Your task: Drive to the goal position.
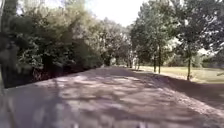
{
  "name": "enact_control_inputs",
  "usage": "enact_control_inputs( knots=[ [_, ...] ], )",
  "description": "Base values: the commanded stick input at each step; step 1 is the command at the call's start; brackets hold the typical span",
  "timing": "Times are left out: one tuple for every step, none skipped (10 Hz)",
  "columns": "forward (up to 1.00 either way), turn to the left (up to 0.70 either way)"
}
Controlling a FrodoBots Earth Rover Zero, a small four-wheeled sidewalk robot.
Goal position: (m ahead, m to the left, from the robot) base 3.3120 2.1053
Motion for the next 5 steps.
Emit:
enact_control_inputs(
  knots=[
    [0.70,0.00],
    [0.70,0.00],
    [0.70,0.00],
    [0.70,0.00],
    [0.70,0.00]
  ],
)
